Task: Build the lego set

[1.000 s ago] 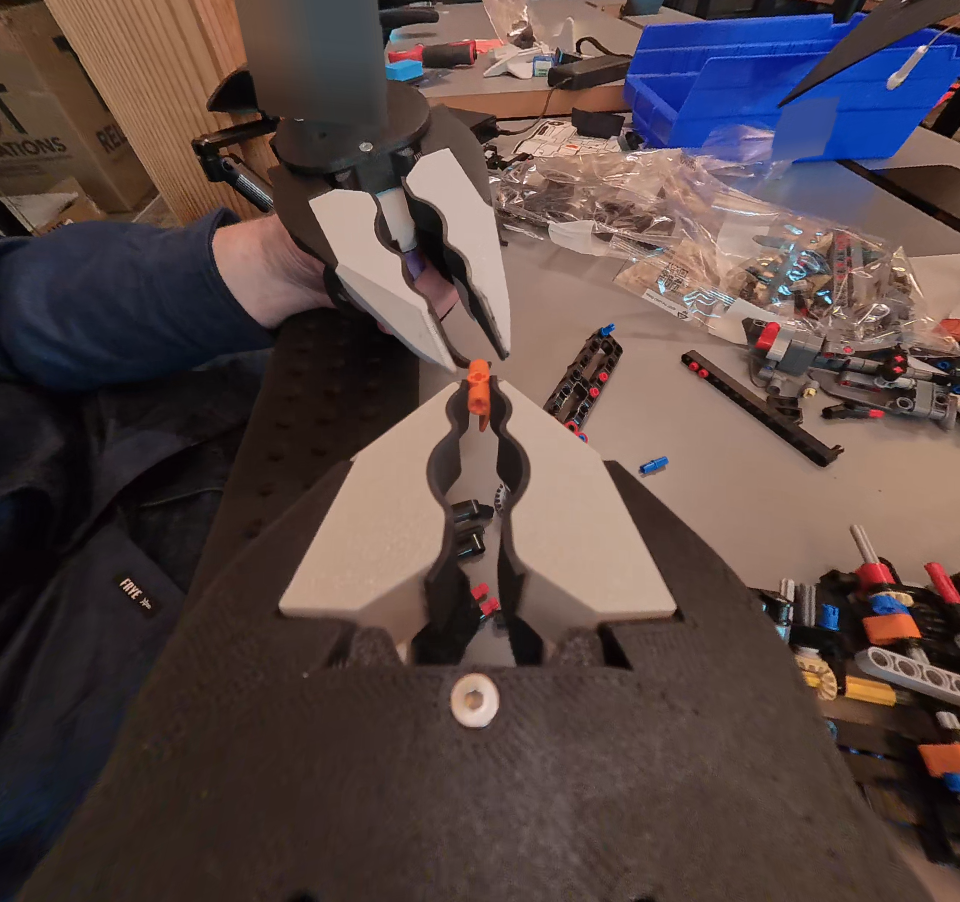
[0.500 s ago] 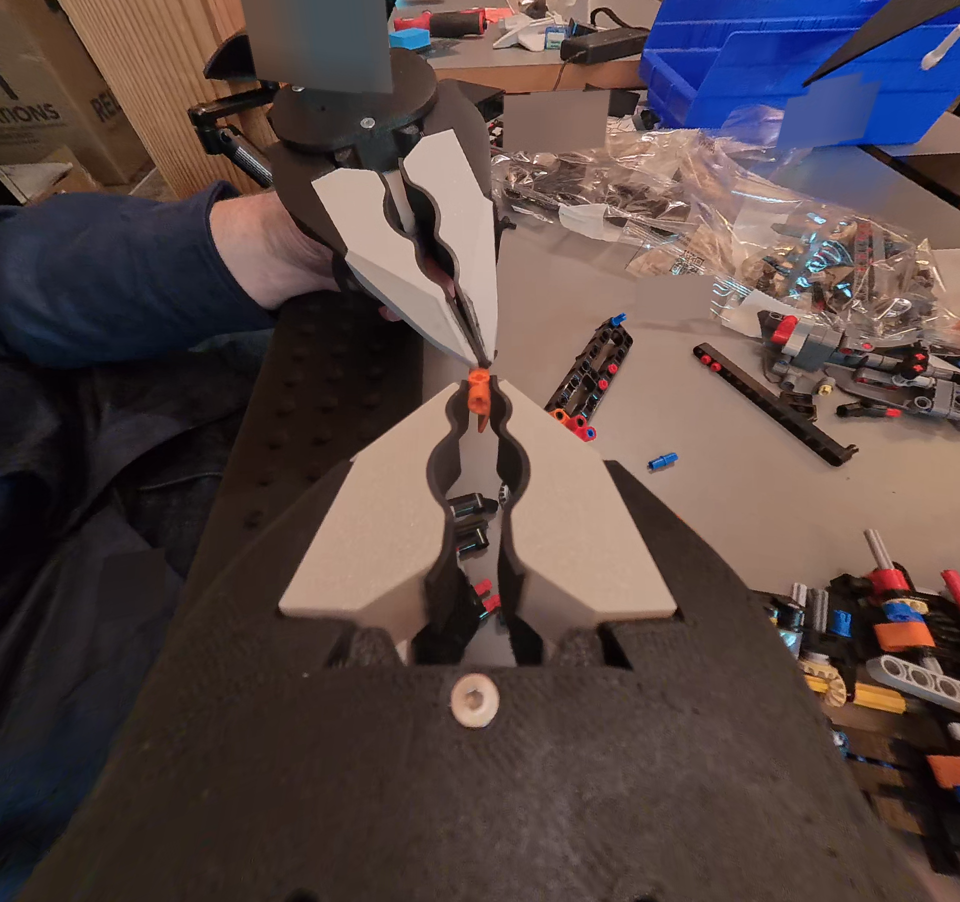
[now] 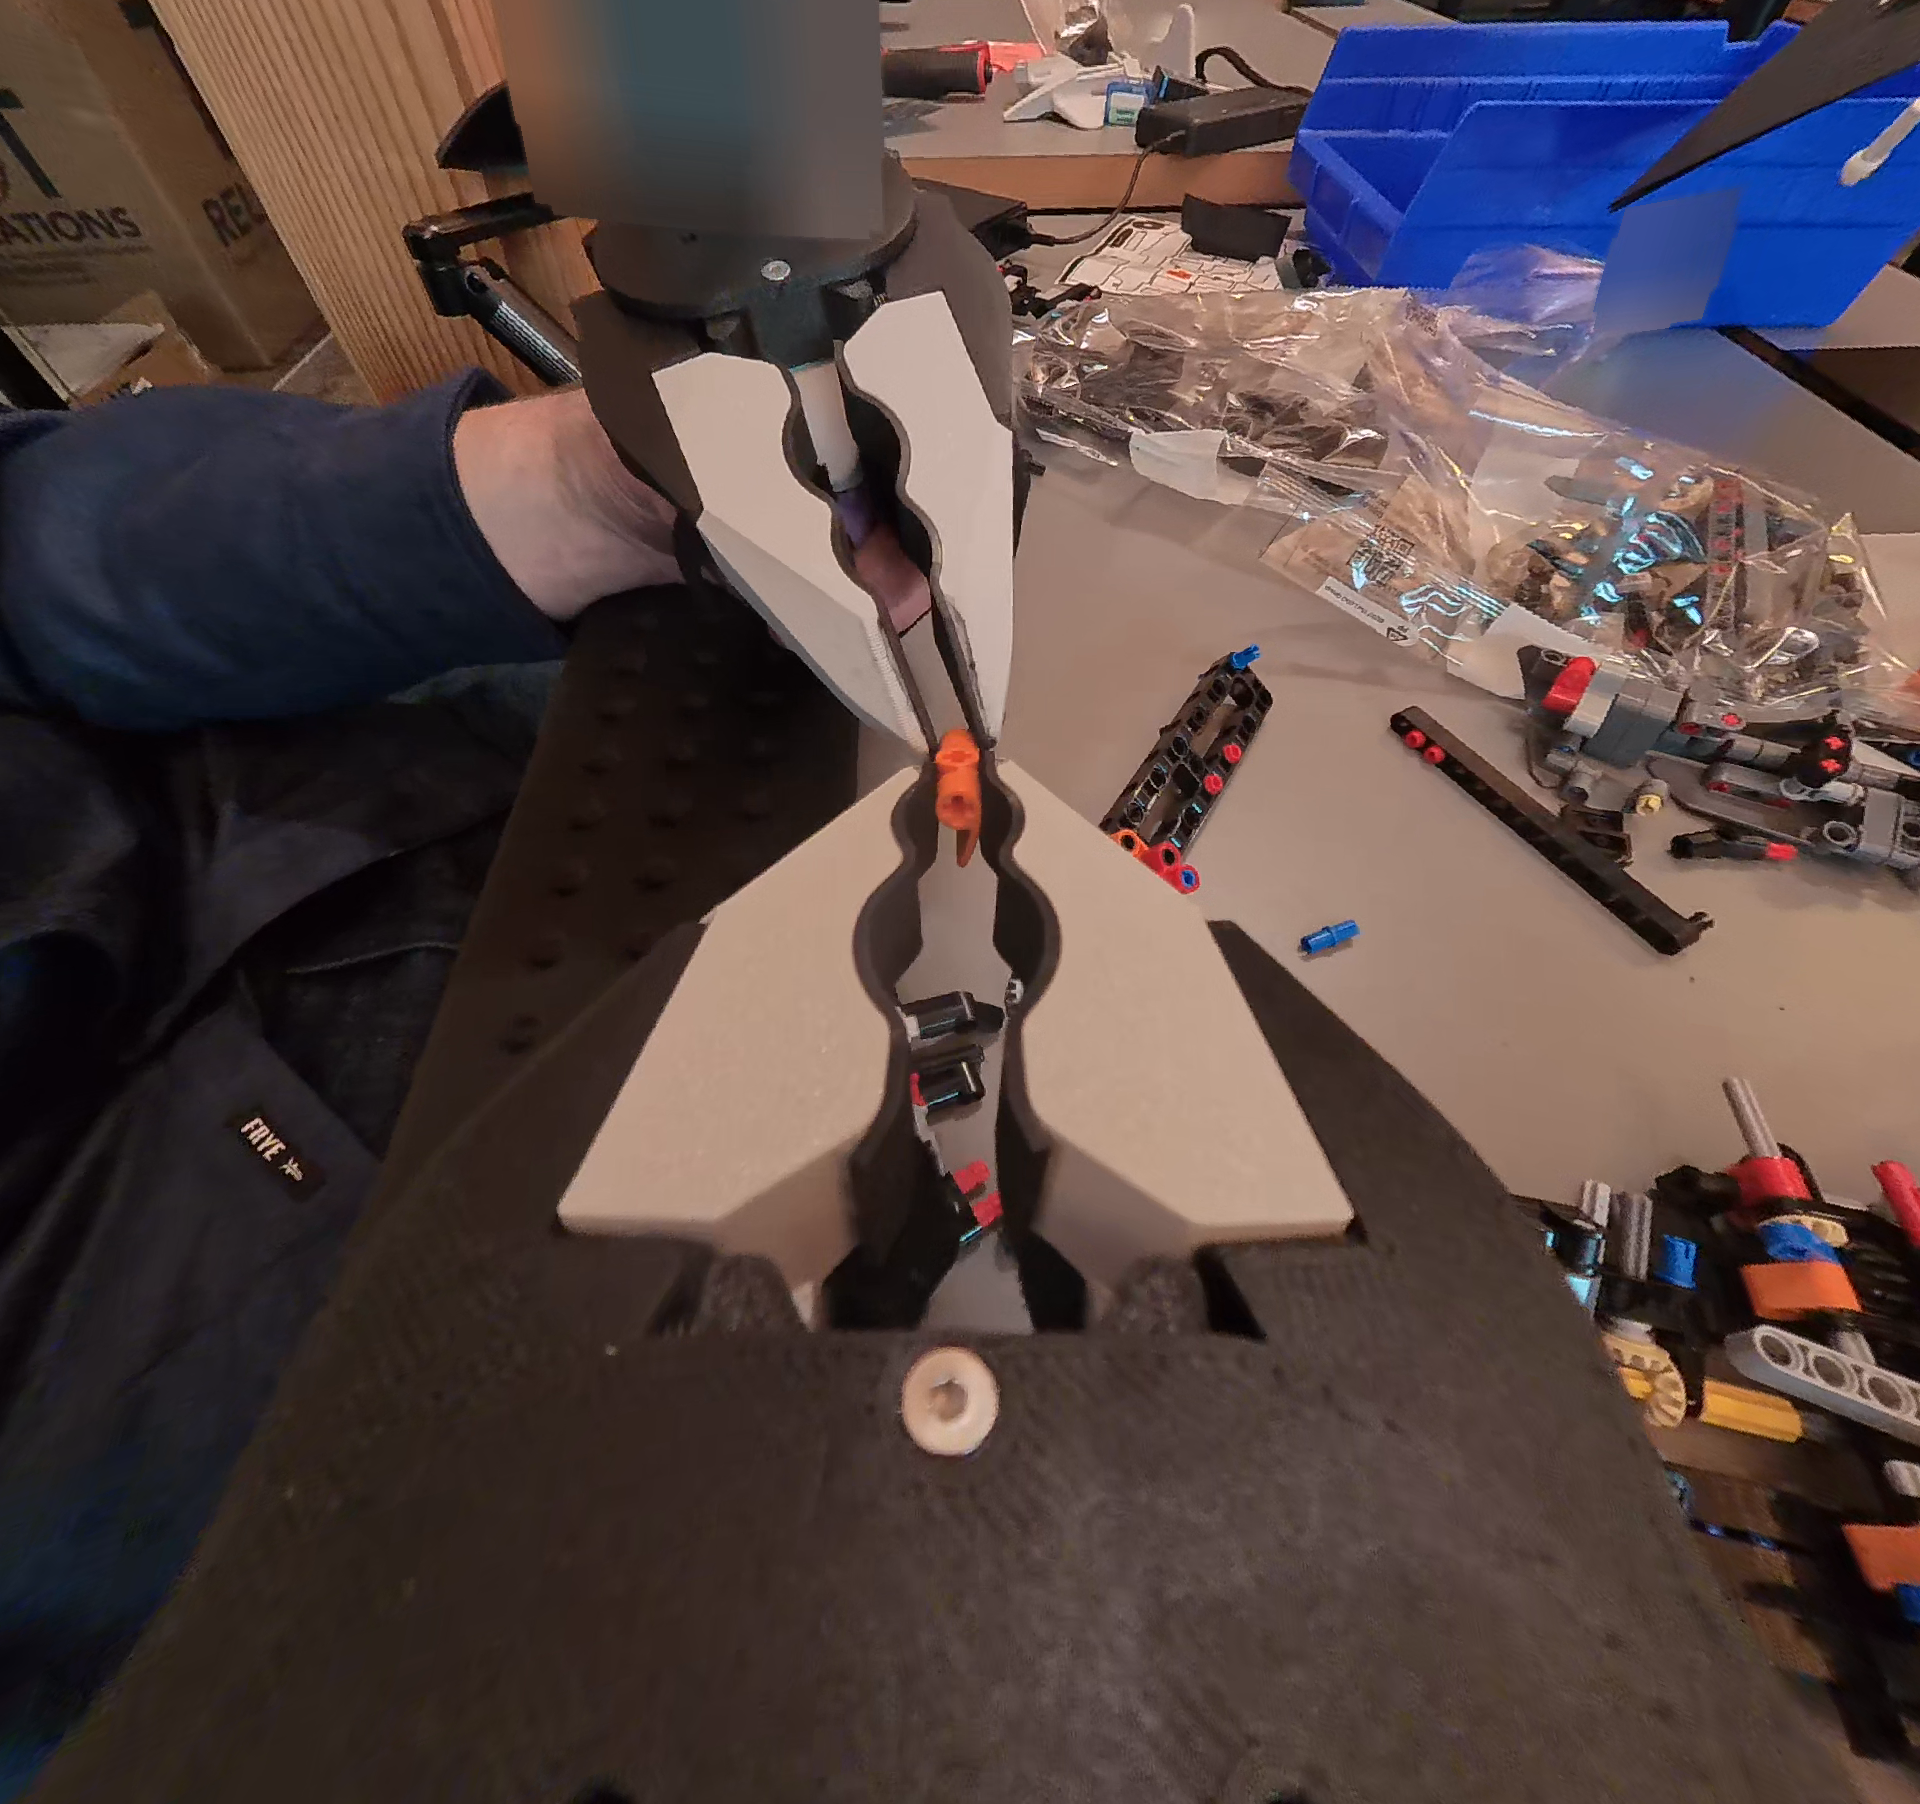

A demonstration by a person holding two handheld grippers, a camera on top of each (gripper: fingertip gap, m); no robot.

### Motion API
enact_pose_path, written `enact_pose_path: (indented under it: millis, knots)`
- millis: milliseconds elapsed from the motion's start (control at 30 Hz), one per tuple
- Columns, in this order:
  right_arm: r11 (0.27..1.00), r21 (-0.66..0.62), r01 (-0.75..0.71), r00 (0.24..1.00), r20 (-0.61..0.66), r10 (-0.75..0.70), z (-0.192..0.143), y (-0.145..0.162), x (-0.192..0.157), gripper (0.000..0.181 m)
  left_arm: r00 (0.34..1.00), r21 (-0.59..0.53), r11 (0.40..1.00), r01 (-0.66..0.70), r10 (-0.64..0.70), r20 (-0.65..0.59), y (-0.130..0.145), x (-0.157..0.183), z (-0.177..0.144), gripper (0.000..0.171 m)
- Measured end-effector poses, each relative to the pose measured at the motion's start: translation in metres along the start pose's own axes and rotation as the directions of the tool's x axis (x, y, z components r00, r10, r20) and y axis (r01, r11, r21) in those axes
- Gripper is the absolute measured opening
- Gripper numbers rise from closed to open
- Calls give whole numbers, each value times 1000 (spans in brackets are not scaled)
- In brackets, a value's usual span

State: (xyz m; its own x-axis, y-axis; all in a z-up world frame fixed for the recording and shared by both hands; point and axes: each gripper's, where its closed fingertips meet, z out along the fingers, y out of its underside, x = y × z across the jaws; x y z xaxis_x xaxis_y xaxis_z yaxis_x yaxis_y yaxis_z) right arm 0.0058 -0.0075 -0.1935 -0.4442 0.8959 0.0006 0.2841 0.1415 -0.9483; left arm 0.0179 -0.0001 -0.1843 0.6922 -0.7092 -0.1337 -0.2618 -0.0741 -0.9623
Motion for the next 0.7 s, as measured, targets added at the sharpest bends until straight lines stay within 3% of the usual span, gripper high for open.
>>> enact_pose_path:
  millis: [567,700]
  knots:
    - [1000,9,10,999,-35,-10,-2,-2,5,6,999,16,999,27,-28,36,-2,-8,-5,0]
    - [991,97,-93,996,-3,94,-11,-13,10,6,999,13,1000,15,-15,36,-2,-7,-3,5]
